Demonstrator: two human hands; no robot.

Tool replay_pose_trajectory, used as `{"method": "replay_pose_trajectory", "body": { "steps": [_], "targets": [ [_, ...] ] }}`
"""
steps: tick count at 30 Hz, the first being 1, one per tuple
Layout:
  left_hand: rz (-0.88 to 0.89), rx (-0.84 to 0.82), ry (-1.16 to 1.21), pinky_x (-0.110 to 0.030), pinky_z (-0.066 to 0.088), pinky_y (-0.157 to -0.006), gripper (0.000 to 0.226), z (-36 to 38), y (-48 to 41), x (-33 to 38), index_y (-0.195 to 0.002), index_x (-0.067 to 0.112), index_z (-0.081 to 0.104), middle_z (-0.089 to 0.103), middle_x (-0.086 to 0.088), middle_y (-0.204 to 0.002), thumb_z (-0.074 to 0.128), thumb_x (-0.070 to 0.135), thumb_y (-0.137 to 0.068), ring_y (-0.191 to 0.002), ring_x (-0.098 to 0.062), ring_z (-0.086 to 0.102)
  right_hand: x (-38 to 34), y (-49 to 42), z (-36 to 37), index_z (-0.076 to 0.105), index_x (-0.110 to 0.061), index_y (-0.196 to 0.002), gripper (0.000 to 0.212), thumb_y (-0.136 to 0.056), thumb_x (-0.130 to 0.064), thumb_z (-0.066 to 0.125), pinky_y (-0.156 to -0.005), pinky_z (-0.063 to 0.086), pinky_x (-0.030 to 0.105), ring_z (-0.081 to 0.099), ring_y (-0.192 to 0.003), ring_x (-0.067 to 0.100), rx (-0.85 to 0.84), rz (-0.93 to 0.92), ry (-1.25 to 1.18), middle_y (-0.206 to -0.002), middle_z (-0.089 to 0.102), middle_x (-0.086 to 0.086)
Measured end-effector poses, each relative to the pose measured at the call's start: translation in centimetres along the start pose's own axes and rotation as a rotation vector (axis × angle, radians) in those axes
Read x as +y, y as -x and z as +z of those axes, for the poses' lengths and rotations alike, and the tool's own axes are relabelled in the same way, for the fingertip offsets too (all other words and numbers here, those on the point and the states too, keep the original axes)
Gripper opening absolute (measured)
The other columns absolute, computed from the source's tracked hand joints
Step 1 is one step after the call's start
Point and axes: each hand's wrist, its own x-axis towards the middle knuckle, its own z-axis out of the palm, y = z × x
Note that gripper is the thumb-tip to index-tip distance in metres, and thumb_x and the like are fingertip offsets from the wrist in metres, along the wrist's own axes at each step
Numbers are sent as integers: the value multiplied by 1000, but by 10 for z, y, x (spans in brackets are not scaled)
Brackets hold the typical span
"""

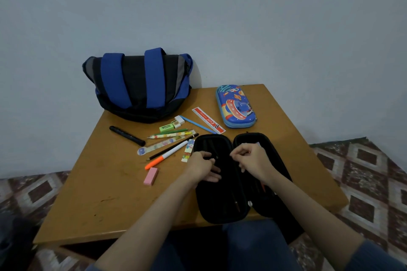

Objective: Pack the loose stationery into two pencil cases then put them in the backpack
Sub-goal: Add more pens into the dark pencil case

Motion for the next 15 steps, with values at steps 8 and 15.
{"method": "replay_pose_trajectory", "body": {
  "steps": [8, 15],
  "targets": [
    [-41, -66, 15, -20, 55, -56, 34, 10, 7, -3, -122, -2, 50, 63, -8, -86, 59, 9, -90, -70, -14, 64, 11, 2, 0, 64, -10, -107, 29, -81, -19, 72, -67, 37, 14, 44, -66, -1, 22, -66, 233, -93, 58, -2],
    [-37, -53, -55, -24, 55, -53, 20, 15, 11, -4, -111, 5, 52, 61, -7, -87, 55, 9, -92, -67, -15, 63, 10, 2, 2, 60, -13, -108, 40, -74, -27, 77, -69, 37, 18, 46, -71, 1, 7, -59, 281, -93, 54, -4]
  ]
}}
